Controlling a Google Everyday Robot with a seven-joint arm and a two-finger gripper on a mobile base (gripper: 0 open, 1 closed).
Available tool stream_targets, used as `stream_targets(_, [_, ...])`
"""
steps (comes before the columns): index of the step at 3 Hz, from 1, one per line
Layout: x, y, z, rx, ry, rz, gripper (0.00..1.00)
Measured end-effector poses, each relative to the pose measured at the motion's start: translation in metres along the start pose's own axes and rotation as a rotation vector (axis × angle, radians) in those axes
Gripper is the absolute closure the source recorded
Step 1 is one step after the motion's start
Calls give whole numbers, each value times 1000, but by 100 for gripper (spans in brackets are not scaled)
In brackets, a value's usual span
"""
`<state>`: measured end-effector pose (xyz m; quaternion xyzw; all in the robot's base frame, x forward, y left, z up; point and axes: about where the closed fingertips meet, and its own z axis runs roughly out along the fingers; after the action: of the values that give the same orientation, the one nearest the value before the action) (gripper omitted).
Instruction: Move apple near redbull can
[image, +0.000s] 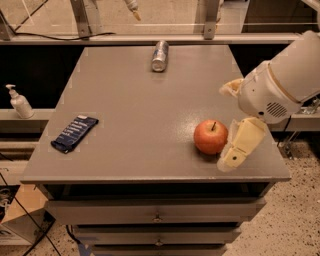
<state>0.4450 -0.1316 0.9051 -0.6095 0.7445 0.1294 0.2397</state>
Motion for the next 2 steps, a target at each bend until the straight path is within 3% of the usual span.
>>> stream_targets(1, [1, 2, 34, -52, -17, 28, 0])
stream_targets(2, [8, 0, 62, -89, -2, 51, 18])
